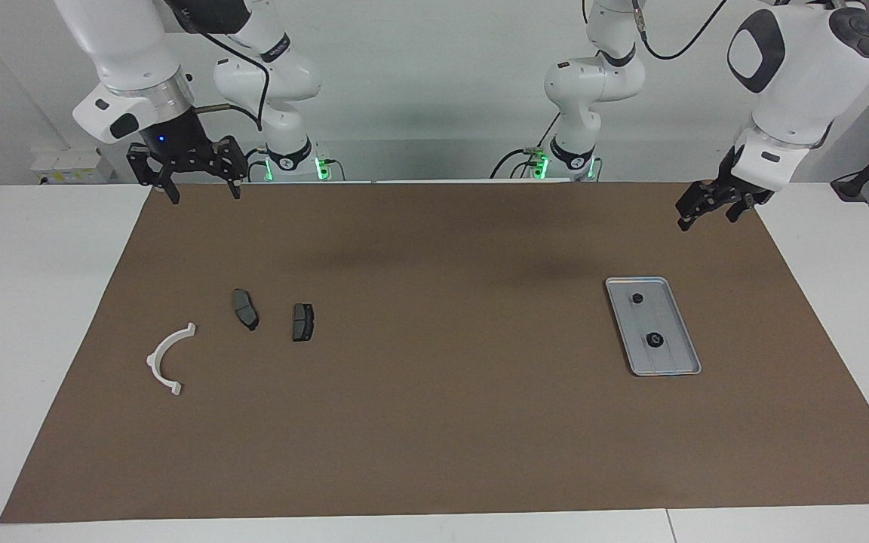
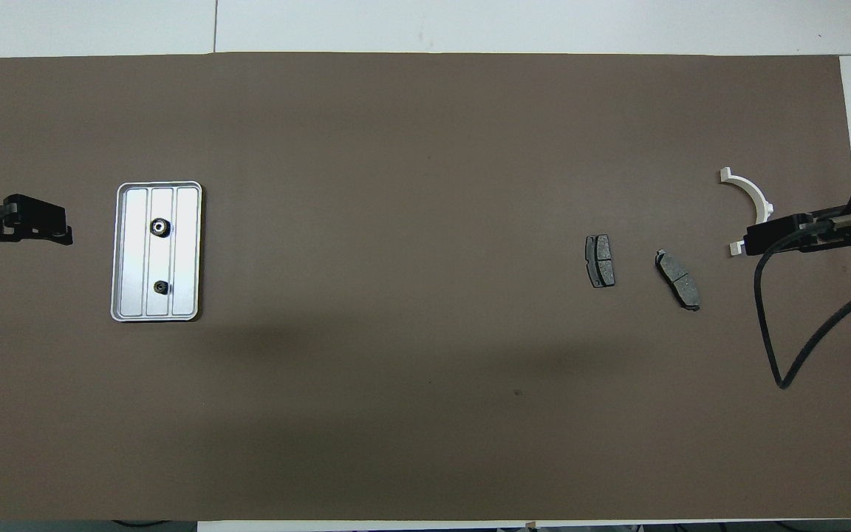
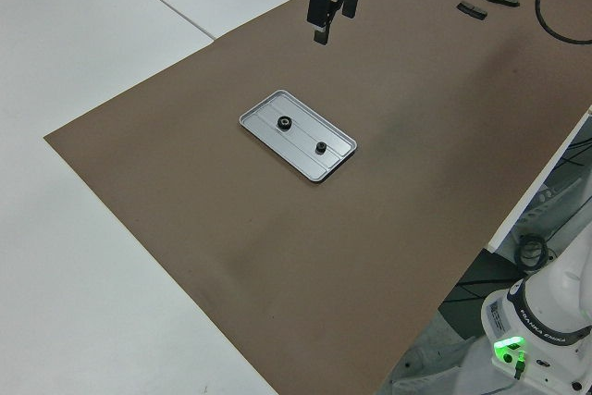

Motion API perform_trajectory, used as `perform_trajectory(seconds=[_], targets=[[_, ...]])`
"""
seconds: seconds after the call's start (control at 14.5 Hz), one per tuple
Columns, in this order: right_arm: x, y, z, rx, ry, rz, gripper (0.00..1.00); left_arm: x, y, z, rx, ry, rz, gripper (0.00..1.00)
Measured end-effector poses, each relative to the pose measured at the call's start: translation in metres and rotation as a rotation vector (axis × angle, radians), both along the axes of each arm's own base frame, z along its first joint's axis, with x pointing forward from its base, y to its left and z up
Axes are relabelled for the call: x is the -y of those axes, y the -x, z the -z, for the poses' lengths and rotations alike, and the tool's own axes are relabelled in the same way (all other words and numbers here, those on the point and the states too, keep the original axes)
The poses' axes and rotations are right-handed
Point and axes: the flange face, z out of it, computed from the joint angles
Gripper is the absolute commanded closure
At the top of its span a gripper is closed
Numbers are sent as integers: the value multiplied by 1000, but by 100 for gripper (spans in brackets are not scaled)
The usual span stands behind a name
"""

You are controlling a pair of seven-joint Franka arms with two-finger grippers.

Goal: Pick bearing gear from pile to tray

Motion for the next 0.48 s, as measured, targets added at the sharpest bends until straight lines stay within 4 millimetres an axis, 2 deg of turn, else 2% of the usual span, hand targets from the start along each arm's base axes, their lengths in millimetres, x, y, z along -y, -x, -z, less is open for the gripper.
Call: perform_trajectory(seconds=[0.48], targets=[[1,0,0,0,0,2,0,2,0,0,1,11,0,0]])
